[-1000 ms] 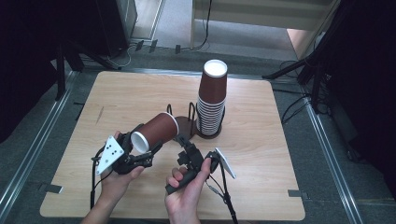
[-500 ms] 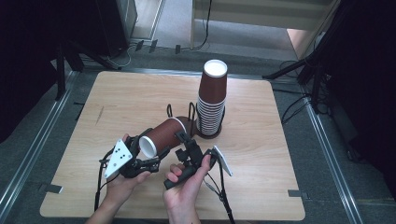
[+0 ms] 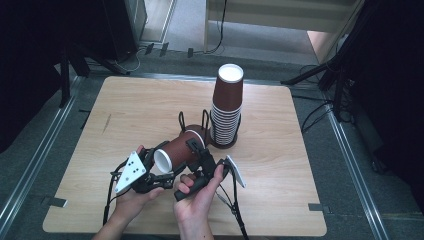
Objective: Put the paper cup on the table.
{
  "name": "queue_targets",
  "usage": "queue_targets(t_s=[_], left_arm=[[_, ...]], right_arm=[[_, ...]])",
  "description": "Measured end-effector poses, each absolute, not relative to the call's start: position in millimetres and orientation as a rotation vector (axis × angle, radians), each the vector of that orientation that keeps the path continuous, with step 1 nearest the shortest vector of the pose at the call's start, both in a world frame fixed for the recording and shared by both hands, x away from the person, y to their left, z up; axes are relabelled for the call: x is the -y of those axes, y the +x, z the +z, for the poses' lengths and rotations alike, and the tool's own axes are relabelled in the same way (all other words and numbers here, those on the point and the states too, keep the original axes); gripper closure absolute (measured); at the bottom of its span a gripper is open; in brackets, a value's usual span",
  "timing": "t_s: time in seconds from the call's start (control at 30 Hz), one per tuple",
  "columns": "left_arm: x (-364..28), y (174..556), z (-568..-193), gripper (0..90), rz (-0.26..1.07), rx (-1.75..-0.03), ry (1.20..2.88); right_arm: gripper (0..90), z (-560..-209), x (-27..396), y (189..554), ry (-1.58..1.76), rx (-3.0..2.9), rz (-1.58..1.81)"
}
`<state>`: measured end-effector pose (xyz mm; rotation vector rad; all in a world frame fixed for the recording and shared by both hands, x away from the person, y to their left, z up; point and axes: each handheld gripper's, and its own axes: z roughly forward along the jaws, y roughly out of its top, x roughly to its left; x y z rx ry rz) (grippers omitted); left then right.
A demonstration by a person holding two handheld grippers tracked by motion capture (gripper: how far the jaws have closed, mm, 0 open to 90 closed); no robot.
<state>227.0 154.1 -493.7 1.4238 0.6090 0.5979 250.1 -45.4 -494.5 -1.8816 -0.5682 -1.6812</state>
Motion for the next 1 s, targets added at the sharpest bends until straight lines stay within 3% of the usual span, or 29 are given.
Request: queue_targets(t_s=[0.6, 1.0], left_arm=[[-147.9, 224.5, -495.4, 22.3, 0.555, -0.547, 1.465], [-151.7, 227.4, -497.2, 19.0, 0.52, -0.575, 1.502]], right_arm=[[0.0, -498.3, 48.2, 254.2, -1.835, 0.574, -1.65], [7.4, -504.2, 49.4, 254.0, -1.835, 0.593, -1.663]])
